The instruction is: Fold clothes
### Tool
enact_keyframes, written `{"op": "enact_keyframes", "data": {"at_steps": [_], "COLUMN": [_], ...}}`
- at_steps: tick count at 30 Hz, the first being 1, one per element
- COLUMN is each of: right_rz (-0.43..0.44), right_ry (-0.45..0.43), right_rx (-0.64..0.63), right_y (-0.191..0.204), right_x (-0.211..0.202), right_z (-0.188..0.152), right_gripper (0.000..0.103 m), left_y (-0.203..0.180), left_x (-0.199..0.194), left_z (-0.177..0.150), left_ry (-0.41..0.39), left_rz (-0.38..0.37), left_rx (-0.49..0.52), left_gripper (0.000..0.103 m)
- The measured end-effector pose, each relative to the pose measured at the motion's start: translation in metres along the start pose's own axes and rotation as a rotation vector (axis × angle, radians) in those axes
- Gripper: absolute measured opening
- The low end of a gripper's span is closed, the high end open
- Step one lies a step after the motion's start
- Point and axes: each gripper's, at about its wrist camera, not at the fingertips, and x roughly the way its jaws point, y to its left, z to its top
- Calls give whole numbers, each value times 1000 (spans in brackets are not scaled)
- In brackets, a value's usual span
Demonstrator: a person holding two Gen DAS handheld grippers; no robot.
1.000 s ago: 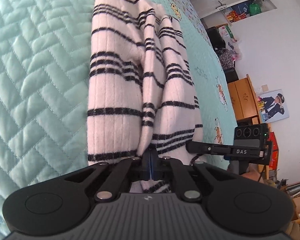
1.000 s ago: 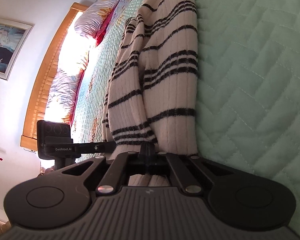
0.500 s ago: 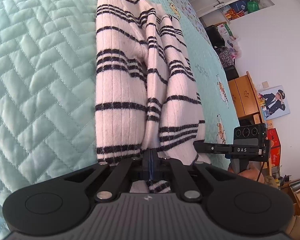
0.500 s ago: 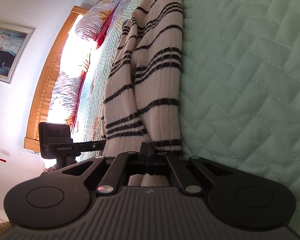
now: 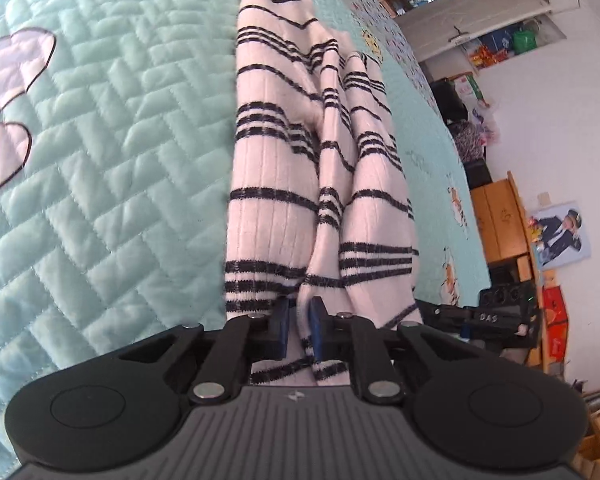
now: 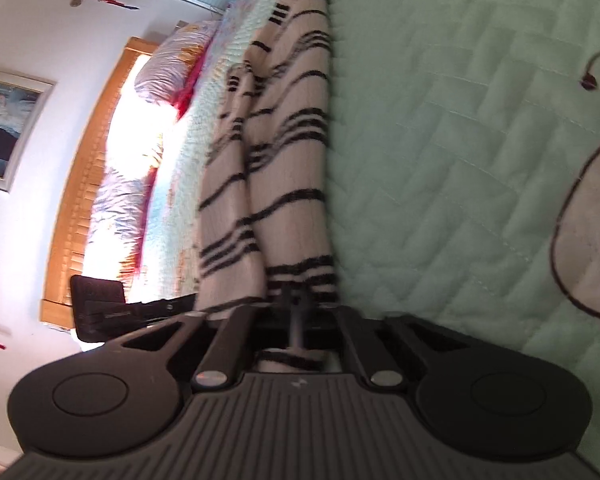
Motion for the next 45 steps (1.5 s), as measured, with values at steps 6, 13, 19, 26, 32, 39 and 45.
{"op": "enact_keyframes", "data": {"at_steps": [6, 13, 19, 26, 32, 39, 45], "right_rz": [-17, -39, -193, -116, -27, -63, -60], "right_ry": [-15, -119, -133, -83, -132, -157, -152], "right_rx": [-7, -330, -649, -434, -153, -373, -479], "right_y": [12, 73, 91, 58, 33, 75, 100], "right_x": [-1, -66, -112, -123, -120, -99, -71], "right_z": [1, -61, -162, -210, -209, -202, -198], "right_gripper": [0, 35, 54, 62, 67, 67, 67], "left_y": [-18, -56, -44, -24, -15, -40, -63], "left_x": [-6, -58, -107, -114, -105, -100, -77], "left_z": [-1, -67, -155, -196, -191, -184, -171], "left_ry": [-26, -117, -168, -191, -223, -278, -266], "left_rz": [58, 196, 218, 126, 47, 25, 61], "left_rx": [8, 105, 12, -168, -268, -195, -85], "left_gripper": [14, 29, 40, 45, 54, 54, 52]}}
